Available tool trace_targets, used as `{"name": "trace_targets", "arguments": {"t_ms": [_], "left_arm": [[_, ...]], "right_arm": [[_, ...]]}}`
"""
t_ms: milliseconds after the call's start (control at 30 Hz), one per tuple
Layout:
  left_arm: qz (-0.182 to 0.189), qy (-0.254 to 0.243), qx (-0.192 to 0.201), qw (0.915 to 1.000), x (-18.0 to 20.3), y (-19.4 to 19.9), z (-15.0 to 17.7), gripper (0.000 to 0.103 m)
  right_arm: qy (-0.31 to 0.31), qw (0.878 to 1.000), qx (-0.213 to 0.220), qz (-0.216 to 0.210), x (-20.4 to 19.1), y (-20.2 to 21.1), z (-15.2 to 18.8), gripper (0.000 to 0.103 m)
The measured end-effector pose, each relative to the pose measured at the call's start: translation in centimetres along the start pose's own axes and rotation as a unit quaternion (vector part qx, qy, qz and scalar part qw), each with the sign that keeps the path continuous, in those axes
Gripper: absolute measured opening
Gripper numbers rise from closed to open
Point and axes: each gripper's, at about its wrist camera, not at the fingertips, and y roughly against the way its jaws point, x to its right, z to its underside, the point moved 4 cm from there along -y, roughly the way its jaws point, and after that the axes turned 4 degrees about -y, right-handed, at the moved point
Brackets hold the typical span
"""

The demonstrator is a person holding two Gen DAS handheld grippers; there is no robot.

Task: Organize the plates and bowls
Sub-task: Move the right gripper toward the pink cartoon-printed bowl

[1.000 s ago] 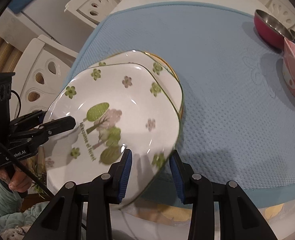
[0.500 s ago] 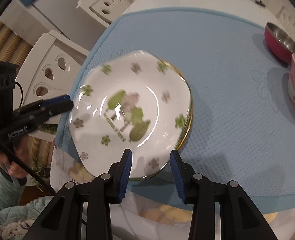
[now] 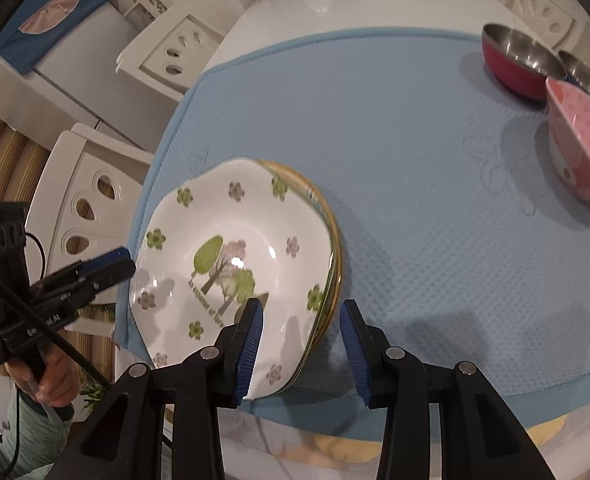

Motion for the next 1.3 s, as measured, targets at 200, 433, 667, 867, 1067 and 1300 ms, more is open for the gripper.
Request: {"name": "trace_targets", "arguments": {"t_ms": [200, 433, 667, 867, 1067, 1300], "left_arm": [[-0.003, 0.009, 0.006, 0.9999, -0.1, 0.8, -0.1, 0.038], [0.004, -0.03, 0.03, 0.9991, 3.3, 1.3, -2.3, 0.038], [0.019, -0.082, 0.048, 0.9953, 10.4, 0.8, -6.2, 0.043], [0.041, -0.094, 0.049, 0.9936, 18.9, -3.7, -10.5, 0.065], [0.061, -0.058, 0.024, 0.9961, 26.3, -11.7, -14.7, 0.065], [0.027, -0.04, 0.034, 0.9983, 31.0, -15.8, -16.2, 0.061]], "right_arm": [[-0.002, 1.0, -0.01, -0.002, 0.3, -0.3, 1.4, 0.039], [-0.024, 1.0, 0.009, 0.0, 2.6, 2.1, 2.1, 0.039], [-0.063, 0.995, 0.08, 0.002, 8.4, 7.8, 0.3, 0.04], [-0.149, 0.977, 0.151, -0.015, 18.6, 13.8, -2.2, 0.067], [-0.188, 0.972, 0.142, 0.009, 28.5, 15.4, -4.9, 0.067], [-0.137, 0.984, 0.11, 0.005, 32.5, 14.6, -7.8, 0.067]]}}
